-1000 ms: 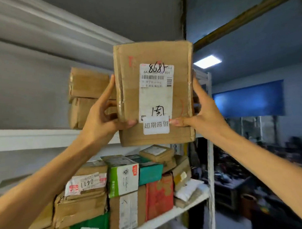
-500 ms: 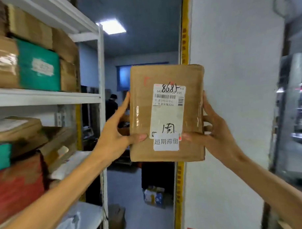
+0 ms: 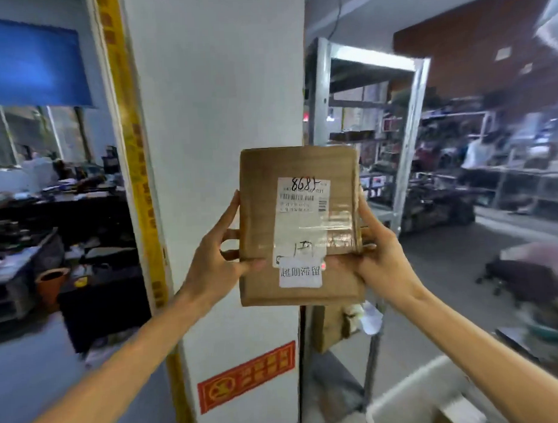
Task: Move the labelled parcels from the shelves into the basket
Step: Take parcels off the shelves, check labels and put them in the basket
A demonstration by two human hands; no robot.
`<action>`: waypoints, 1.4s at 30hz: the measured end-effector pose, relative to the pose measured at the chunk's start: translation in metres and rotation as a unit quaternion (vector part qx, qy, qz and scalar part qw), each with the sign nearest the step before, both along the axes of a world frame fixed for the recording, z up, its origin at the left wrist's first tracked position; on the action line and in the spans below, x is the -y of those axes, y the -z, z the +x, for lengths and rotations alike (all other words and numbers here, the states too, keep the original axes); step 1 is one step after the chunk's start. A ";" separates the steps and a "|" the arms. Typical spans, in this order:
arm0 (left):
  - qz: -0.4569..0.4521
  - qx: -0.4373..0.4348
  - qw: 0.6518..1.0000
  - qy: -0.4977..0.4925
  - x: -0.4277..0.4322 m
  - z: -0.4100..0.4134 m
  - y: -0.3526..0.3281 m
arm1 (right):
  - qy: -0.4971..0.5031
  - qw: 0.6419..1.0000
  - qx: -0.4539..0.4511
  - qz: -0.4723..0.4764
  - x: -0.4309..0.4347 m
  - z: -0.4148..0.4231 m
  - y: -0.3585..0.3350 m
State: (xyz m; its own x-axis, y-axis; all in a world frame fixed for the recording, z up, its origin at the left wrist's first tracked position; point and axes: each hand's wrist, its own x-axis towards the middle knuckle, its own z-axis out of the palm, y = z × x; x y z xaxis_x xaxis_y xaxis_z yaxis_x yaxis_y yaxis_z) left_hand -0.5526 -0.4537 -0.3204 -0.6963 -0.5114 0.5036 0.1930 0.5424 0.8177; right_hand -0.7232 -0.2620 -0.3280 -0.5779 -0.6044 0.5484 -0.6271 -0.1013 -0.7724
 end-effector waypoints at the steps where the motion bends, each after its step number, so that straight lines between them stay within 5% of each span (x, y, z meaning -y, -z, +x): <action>1: 0.003 0.008 1.000 0.020 0.000 -0.014 0.006 | 0.019 1.000 0.007 0.005 -0.007 -0.005 0.007; 13: 0.038 0.076 0.951 0.296 -0.046 -0.185 0.071 | 0.260 0.961 0.093 0.013 -0.110 -0.042 0.063; 31: 0.040 0.191 0.873 0.447 -0.170 -0.458 0.186 | 0.453 0.862 0.227 0.013 -0.218 -0.230 0.179; 42: 0.108 0.316 0.781 0.528 -0.258 -0.594 0.303 | 0.519 0.771 0.368 0.004 -0.278 -0.323 0.275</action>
State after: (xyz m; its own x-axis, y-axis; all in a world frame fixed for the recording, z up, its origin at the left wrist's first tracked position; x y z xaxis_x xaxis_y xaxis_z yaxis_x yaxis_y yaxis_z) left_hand -1.1467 -0.1952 -0.6236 -0.8618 0.4905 -0.1291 -0.0394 0.1890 0.9812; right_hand -1.0460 0.0156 -0.6032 -0.9055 0.3924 -0.1612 0.2426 0.1673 -0.9556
